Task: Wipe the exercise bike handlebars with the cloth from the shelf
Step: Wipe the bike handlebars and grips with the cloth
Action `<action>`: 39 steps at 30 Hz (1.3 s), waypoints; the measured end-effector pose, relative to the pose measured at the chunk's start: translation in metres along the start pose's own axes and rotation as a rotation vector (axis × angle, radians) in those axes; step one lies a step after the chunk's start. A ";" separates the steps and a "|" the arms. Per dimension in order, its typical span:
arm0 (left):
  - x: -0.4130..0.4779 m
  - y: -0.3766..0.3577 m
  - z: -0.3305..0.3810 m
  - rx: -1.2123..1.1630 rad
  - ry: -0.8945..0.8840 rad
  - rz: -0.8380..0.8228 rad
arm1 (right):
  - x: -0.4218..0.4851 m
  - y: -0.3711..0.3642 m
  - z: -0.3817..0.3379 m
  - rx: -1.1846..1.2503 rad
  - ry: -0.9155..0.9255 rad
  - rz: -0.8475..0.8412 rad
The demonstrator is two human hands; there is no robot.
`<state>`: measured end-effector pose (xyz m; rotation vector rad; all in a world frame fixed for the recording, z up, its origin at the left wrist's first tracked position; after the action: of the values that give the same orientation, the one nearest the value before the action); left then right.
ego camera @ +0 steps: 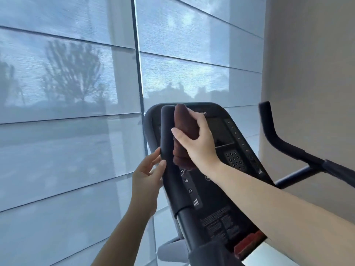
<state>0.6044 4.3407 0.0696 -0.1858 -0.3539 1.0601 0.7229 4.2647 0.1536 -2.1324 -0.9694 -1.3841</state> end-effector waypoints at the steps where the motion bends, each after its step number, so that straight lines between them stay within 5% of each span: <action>1: -0.001 0.000 0.000 0.006 -0.005 0.022 | -0.006 0.000 0.003 0.020 0.001 -0.016; 8: -0.009 -0.005 0.000 0.012 -0.005 0.079 | -0.033 0.003 0.009 0.032 0.012 -0.211; 13: -0.008 -0.003 0.002 0.008 0.012 0.057 | 0.004 0.013 0.009 0.015 0.086 -0.017; 18: -0.006 -0.001 -0.001 -0.011 0.020 0.044 | 0.014 -0.002 0.022 0.185 0.080 -0.106; 31: -0.007 -0.004 0.001 0.034 -0.004 0.056 | -0.060 0.004 0.037 0.424 -0.167 -0.340; 36: -0.005 -0.003 -0.001 0.030 -0.003 0.054 | -0.011 0.014 0.032 0.335 -0.138 -0.021; 39: -0.005 -0.003 -0.003 0.017 -0.005 0.054 | 0.009 -0.001 0.030 0.365 -0.163 0.029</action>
<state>0.6057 4.3353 0.0670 -0.1779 -0.3457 1.1168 0.7427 4.2884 0.1493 -1.9915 -1.1483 -0.9427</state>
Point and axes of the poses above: each hand's wrist, its own x-axis towards the middle knuckle, its own y-axis out of the back of the hand, z = x × y, the point moved 7 cm from there along x, towards the middle knuckle, and after that the axes turned 15 degrees about y, right-handed, at the moved point
